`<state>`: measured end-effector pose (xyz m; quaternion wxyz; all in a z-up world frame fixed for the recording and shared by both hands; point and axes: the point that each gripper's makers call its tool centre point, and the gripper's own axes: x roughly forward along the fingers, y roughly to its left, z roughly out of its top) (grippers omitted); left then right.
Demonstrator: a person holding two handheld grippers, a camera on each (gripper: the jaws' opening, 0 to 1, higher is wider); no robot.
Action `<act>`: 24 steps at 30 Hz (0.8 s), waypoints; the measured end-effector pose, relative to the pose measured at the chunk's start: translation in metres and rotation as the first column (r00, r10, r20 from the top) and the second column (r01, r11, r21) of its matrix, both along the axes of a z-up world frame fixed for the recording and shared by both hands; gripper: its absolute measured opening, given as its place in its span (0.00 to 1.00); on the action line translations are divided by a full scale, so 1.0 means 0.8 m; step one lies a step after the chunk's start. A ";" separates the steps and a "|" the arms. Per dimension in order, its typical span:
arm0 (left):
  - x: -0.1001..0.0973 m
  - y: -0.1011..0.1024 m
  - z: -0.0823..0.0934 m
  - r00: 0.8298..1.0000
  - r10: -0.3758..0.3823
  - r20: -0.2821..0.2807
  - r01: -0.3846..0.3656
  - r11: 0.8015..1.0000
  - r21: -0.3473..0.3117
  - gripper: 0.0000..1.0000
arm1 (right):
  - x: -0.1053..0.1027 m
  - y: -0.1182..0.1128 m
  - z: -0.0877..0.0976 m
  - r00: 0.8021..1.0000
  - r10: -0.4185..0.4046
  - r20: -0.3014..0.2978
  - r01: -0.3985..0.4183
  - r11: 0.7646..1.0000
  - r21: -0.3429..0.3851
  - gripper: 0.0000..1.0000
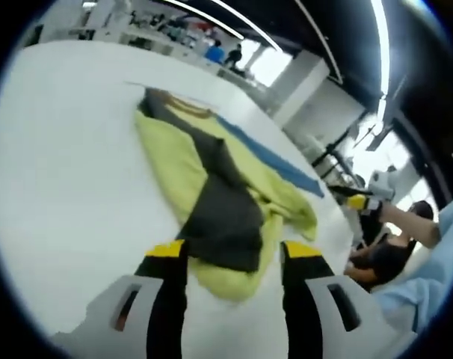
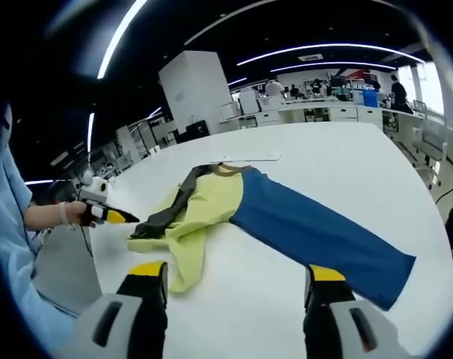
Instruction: Fold the garment on the visible template until the final outline fits inside the template.
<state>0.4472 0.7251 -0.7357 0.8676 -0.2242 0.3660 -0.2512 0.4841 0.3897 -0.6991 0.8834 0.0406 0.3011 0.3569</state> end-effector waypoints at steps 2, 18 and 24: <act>0.005 0.010 -0.005 0.999 0.036 -0.011 -0.036 0.999 -0.001 0.41 | -0.001 0.001 -0.001 1.000 0.001 -0.005 -0.001 1.000 0.002 0.74; 0.015 0.015 -0.034 0.998 0.035 -0.055 -0.034 0.999 0.022 0.23 | -0.006 -0.003 -0.001 1.000 -0.010 -0.007 0.010 1.000 0.003 0.74; 0.017 0.017 -0.040 0.997 0.047 -0.057 -0.046 0.999 0.020 0.15 | -0.008 -0.002 -0.003 1.000 -0.013 -0.013 0.013 1.000 0.006 0.74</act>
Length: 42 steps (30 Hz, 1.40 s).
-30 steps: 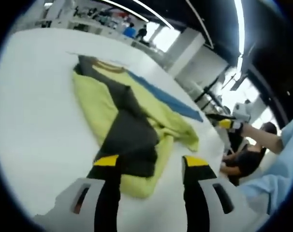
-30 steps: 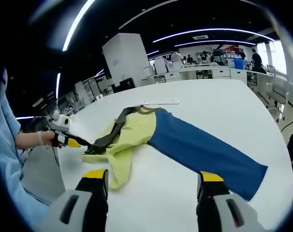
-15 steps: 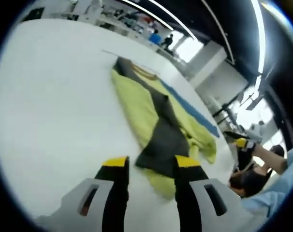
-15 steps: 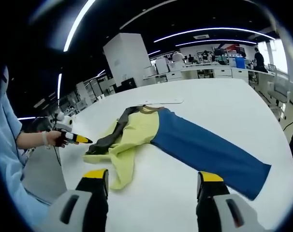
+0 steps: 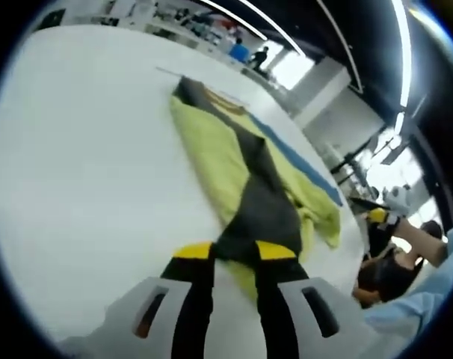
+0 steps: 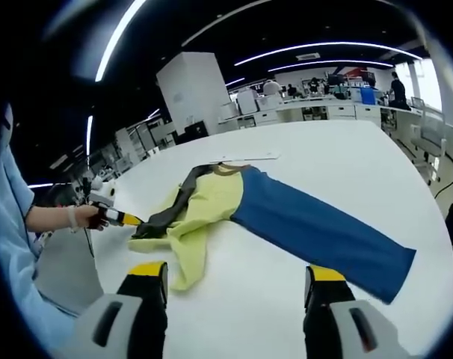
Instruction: Fold the garment on the visible template until the final outline fits inside the template.
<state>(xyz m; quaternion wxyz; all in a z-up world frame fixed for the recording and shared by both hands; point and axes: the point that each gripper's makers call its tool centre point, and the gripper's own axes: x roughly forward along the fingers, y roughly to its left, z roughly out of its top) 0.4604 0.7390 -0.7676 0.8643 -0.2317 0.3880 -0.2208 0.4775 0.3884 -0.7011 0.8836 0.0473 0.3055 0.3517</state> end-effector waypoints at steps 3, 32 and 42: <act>0.002 0.006 -0.005 1.000 0.014 -0.006 -0.014 1.000 0.009 0.07 | 0.000 0.001 -0.001 1.000 -0.002 -0.003 0.002 1.000 0.005 0.74; 0.006 0.050 0.064 0.990 0.020 0.141 -0.034 0.994 0.102 0.00 | -0.004 0.004 -0.001 1.000 -0.010 -0.005 0.011 1.000 0.010 0.73; 0.019 0.196 0.120 0.969 0.124 0.215 -0.171 0.962 0.214 0.00 | -0.007 0.018 0.002 1.000 0.008 -0.009 -0.008 1.000 0.013 0.73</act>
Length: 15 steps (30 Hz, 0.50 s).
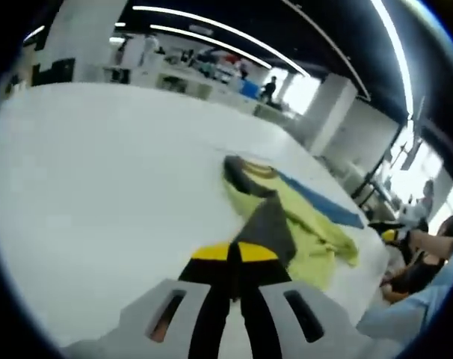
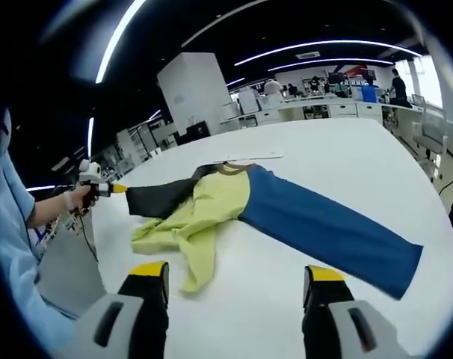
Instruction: Fold the garment on the visible template until the final outline fits inside the template.
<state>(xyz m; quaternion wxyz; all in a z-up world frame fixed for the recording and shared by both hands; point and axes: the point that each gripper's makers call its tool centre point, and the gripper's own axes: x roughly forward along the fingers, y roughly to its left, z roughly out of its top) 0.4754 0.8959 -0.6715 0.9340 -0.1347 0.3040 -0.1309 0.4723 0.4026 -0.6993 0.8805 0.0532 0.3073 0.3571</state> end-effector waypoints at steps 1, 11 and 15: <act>0.002 0.021 -0.001 1.000 0.006 -0.004 -0.006 0.999 0.037 0.00 | 0.000 0.001 0.000 1.000 0.001 -0.001 -0.001 1.000 0.000 0.73; 0.019 0.146 -0.022 0.983 0.178 -0.033 -0.175 0.982 0.076 0.00 | 0.003 0.010 -0.002 0.999 0.033 -0.026 -0.034 0.999 -0.042 0.73; 0.037 0.179 -0.032 0.981 0.192 -0.040 -0.186 0.976 0.114 0.00 | 0.003 0.017 0.001 0.999 0.038 -0.033 -0.040 0.997 -0.060 0.73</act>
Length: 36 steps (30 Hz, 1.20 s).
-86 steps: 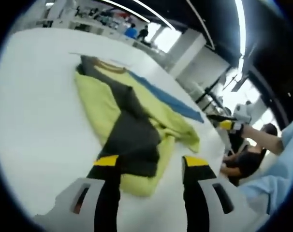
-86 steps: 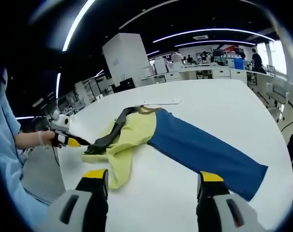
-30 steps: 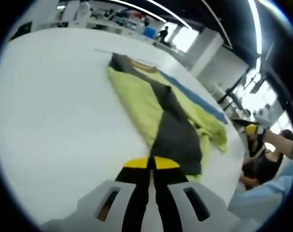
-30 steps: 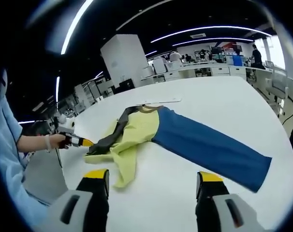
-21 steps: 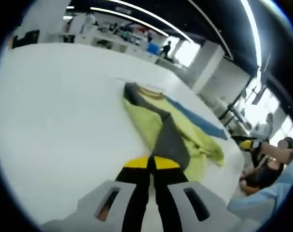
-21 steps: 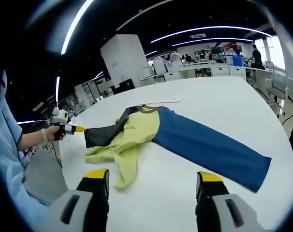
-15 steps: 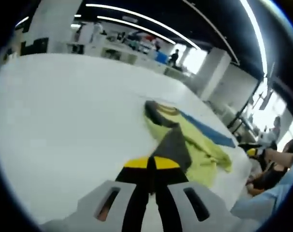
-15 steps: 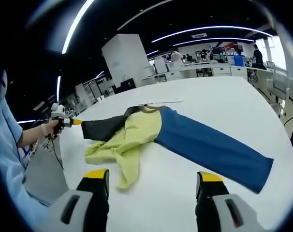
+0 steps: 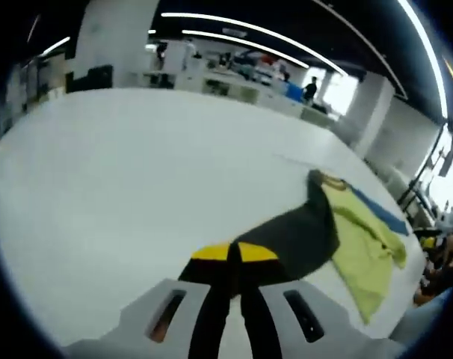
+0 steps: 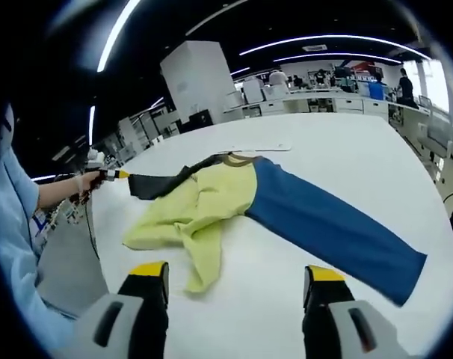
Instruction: Fold the garment on the visible template until the final outline fits inside the template.
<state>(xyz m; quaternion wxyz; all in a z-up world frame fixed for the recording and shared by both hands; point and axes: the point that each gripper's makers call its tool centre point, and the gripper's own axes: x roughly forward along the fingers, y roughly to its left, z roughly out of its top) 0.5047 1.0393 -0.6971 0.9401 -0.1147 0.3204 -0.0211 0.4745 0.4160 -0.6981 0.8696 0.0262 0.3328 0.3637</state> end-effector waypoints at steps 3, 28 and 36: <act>0.012 0.024 -0.012 1.000 0.006 -0.020 -0.006 1.000 0.005 0.00 | 0.004 0.000 0.004 1.000 -0.003 0.012 0.003 1.000 -0.007 0.73; 0.105 0.140 -0.094 0.983 0.020 -0.182 0.001 0.994 0.112 0.00 | 0.005 0.049 0.004 1.000 -0.007 0.002 0.007 0.993 -0.117 0.75; 0.094 0.137 -0.087 0.972 0.001 -0.233 0.028 0.992 0.120 0.00 | 0.000 0.053 -0.005 1.000 0.002 -0.018 -0.004 0.993 -0.119 0.74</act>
